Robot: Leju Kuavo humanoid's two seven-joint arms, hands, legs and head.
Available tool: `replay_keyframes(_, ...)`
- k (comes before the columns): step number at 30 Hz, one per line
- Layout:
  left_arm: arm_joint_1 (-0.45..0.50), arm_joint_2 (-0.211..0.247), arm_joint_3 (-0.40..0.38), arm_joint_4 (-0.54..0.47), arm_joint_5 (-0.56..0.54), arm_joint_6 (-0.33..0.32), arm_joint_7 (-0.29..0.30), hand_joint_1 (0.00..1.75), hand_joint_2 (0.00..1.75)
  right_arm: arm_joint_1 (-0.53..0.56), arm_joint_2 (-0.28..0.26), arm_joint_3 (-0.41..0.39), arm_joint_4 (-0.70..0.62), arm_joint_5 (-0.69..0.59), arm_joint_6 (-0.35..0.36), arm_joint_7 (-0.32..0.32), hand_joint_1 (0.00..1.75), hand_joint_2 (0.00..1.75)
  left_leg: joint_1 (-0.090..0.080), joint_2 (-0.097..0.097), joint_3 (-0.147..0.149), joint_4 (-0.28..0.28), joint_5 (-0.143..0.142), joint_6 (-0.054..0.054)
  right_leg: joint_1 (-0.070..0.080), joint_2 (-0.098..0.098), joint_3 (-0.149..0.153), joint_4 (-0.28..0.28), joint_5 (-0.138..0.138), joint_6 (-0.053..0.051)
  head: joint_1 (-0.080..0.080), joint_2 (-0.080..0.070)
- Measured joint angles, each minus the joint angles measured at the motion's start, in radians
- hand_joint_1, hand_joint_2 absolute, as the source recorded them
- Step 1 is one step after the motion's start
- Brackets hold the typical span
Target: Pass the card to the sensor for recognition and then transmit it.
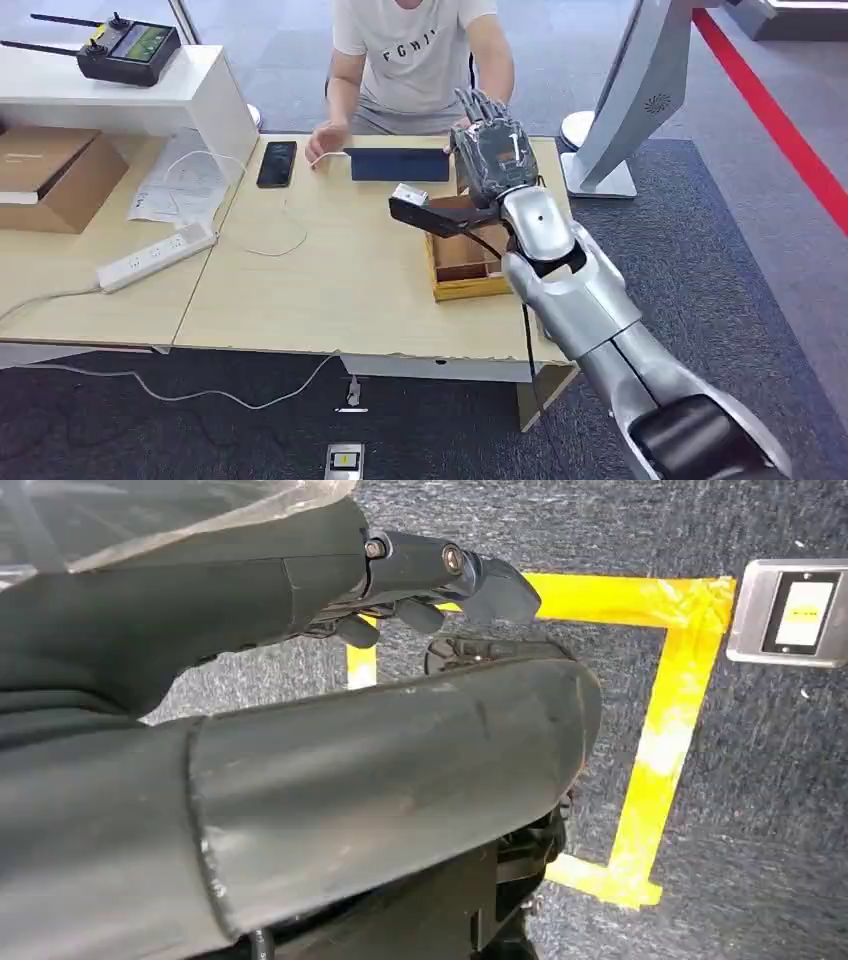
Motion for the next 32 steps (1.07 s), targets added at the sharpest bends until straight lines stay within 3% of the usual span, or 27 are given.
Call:
replay_keyframes(9, 0.003, -0.002, 0.000, 0.000, 0.003, 0.000, 0.000, 0.00, 0.00, -0.102, 0.053, 0.000, 0.178, 0.019, -0.047, -0.013, 1.75, 1.75, 0.000, 0.000, 0.000, 0.000, 0.000, 0.000, 0.000, 0.000, 0.000, 0.000, 0.000, 0.000, 0.000, 0.000)
replay_keyframes(22, 0.008, -0.002, 0.000, 0.000, 0.013, 0.000, 0.000, 0.00, 0.00, -0.116, 0.086, -0.003, 0.297, 0.031, -0.056, -0.021, 1.75, 1.75, 0.000, 0.000, 0.000, 0.000, 0.000, 0.000, 0.000, 0.000, -0.001, 0.000, 0.000, 0.000, 0.000, 0.000)
replay_keyframes(23, 0.009, -0.003, -0.001, 0.000, 0.013, 0.000, 0.000, 0.00, 0.00, -0.117, 0.087, -0.003, 0.305, 0.031, -0.056, -0.021, 0.14, 1.75, 0.000, 0.000, 0.000, 0.000, 0.000, 0.000, 0.000, 0.000, -0.001, 0.000, 0.000, 0.000, 0.000, 0.000)
replay_keyframes(24, 0.009, -0.003, -0.001, 0.000, 0.013, 0.000, 0.000, 0.00, 0.00, -0.117, 0.088, -0.004, 0.310, 0.032, -0.056, -0.021, 0.00, 1.75, 0.000, 0.000, 0.000, 0.000, 0.000, 0.000, 0.000, 0.000, -0.001, 0.000, 0.000, 0.000, 0.000, 0.000)
replay_keyframes(25, 0.010, -0.003, -0.001, 0.000, 0.013, 0.000, -0.002, 0.00, 0.00, -0.117, 0.088, -0.004, 0.315, 0.035, -0.060, -0.019, 0.00, 1.75, 0.000, 0.000, 0.000, 0.000, 0.000, 0.000, 0.000, 0.000, -0.001, 0.000, 0.000, 0.000, 0.000, 0.000)
replay_keyframes(26, 0.010, -0.003, -0.001, 0.000, 0.014, 0.000, -0.003, 0.00, 0.00, -0.116, 0.088, -0.004, 0.319, 0.037, -0.067, -0.018, 0.00, 0.00, 0.000, 0.000, 0.000, 0.000, 0.000, 0.000, 0.000, 0.000, -0.001, 0.000, 0.000, 0.000, 0.000, 0.000)
replay_keyframes(32, 0.013, -0.004, -0.001, 0.000, 0.017, -0.001, -0.006, 0.00, 0.00, -0.116, 0.088, -0.007, 0.345, 0.058, -0.065, -0.040, 0.00, 0.00, 0.000, 0.000, 0.000, 0.000, 0.000, 0.000, 0.000, 0.000, -0.001, 0.000, 0.000, 0.000, 0.000, 0.000)
